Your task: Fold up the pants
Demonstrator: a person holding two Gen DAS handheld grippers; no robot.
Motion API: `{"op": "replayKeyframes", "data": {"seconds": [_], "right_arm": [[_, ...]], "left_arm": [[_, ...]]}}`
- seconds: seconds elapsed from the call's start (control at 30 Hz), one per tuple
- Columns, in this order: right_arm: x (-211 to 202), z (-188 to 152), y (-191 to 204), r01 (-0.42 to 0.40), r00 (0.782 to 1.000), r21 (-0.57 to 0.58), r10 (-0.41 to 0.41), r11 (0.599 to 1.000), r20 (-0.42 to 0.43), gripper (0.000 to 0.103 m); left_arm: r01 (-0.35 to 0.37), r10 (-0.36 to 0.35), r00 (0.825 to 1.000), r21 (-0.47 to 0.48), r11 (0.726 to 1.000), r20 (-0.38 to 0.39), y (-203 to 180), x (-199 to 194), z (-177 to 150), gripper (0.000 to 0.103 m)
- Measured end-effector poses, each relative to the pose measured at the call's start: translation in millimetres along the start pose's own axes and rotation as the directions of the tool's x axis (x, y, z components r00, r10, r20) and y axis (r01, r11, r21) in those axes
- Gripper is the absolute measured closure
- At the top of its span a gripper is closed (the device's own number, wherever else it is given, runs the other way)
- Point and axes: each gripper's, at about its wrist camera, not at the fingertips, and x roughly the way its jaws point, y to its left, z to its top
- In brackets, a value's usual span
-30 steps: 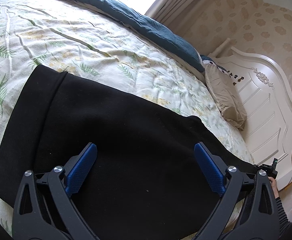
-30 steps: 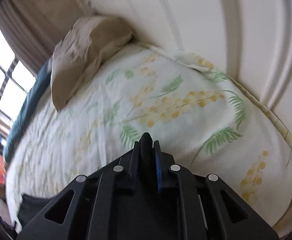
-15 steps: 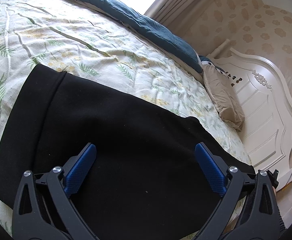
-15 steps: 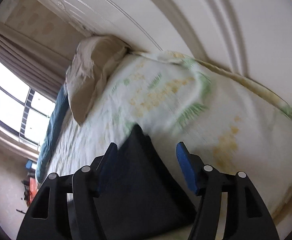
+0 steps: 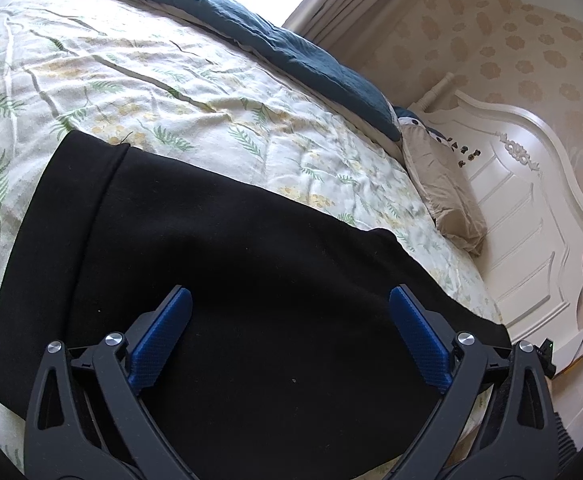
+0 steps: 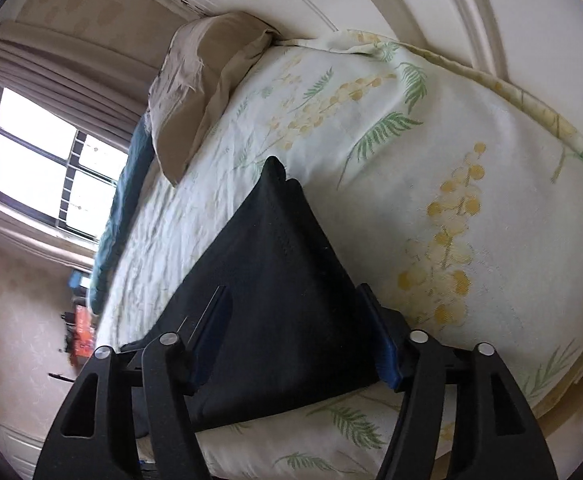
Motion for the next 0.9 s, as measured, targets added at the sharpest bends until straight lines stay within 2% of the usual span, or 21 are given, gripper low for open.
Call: {"op": "replayKeyframes", "data": {"seconds": [0.03,0.07,0.1,0.17,0.27,0.37,0.47,0.73,0.9], "right_arm": [[0,-2,4,0.02,1.0,-0.021,-0.02,1.0,-0.003,0.062],[1,-3,5,0.015,1.0,-0.03,-0.015,0.999,-0.013,0.082],[3,-5,9,0.009,1.0,-0.04,-0.01,0.999,-0.023,0.089],[1,-8,18,0.047,0.999,-0.062,-0.048,0.997,-0.013,0.089],[-6,-11,26,0.053,0.998,-0.049,-0.052,0.997,0.022,0.09],[-16,-16,41,0.035,0.997,-0.053,-0.031,0.998,0.067,0.09],[-29,-24,64,-0.02,0.994,-0.079,0.028,0.997,0.108,0.09],[-39,-52,166,-0.118,0.977,-0.244,0.157,0.963,0.147,0.09],[-13,-82,238,-0.146,0.976,-0.372,0.194,0.917,0.096,0.09]], "left_arm": [[0.0,0.0,1.0,0.002,1.0,-0.001,0,0,0,0.004],[0.001,-0.001,1.0,0.002,1.0,0.0,0,0,0,0.004],[0.002,-0.002,1.0,0.001,1.0,0.0,0,-1,0,0.004],[0.001,-0.001,1.0,0.002,1.0,0.0,0,0,0,0.004],[0.003,-0.003,1.0,0.003,1.0,-0.002,0,-1,0,0.004],[0.009,-0.009,1.0,0.001,1.0,-0.003,0,-2,0,0.004],[0.016,-0.016,1.0,-0.005,1.0,-0.006,0,-3,0,0.004],[0.017,-0.017,1.0,0.009,1.0,-0.017,-2,-4,0,0.004],[0.032,-0.031,0.999,0.022,0.999,-0.035,-1,-9,0,0.004]]}}
